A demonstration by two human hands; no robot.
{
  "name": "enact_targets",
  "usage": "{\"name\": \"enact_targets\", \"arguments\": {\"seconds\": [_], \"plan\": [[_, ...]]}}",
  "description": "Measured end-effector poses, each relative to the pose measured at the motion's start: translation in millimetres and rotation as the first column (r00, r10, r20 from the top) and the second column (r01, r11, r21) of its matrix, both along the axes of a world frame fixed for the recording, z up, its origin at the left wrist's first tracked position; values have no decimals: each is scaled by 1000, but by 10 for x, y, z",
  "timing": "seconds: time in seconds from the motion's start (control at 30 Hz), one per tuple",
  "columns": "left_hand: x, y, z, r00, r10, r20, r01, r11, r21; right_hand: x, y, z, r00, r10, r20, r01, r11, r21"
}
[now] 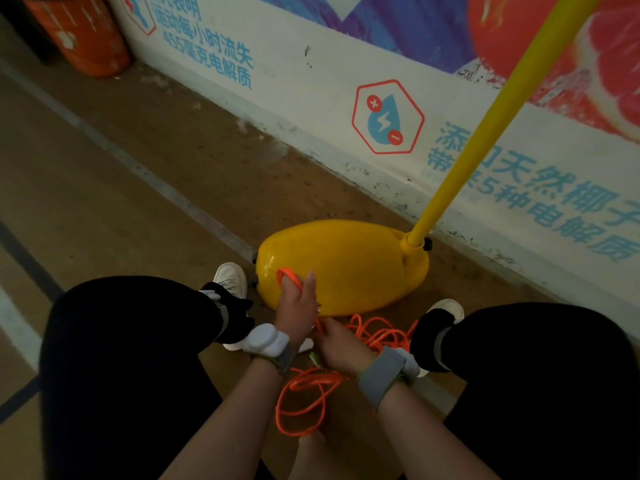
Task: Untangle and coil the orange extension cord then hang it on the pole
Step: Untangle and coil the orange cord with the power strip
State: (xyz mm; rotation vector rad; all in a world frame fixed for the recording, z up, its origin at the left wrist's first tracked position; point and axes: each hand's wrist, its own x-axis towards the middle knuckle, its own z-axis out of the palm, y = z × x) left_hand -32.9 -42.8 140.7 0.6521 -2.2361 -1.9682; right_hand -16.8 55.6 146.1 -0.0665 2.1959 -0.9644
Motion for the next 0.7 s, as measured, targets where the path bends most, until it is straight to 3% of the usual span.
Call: {"name": "enact_targets", "arguments": {"seconds": [0.1, 0.23, 0.3, 0.4, 0.53, 0.7], "plan": [[55, 75, 19, 996, -80, -40, 76, 993, -86, 0, -7, 22, 997, 72, 3, -72, 996, -56], [62, 91, 40, 976, -202, -78, 189, 971, -148, -15, 47, 71, 987, 152, -54, -149, 987, 63], [84, 100, 62, 950, -306, -66, 286, 934, -214, -1, 52, 52, 969, 233, -81, -219, 964, 149], [120, 86, 29, 905, -425, -31, 388, 851, -355, -26, 94, 64, 968, 243, -56, -238, 968, 86], [58, -3, 83, 922, -388, 4, 367, 869, -332, -105, 180, 165, 997, 44, -60, -49, 995, -88], [30, -100, 41, 923, -381, 54, 383, 896, -223, -84, 170, 266, 966, 248, -69, -256, 957, -134]]}}
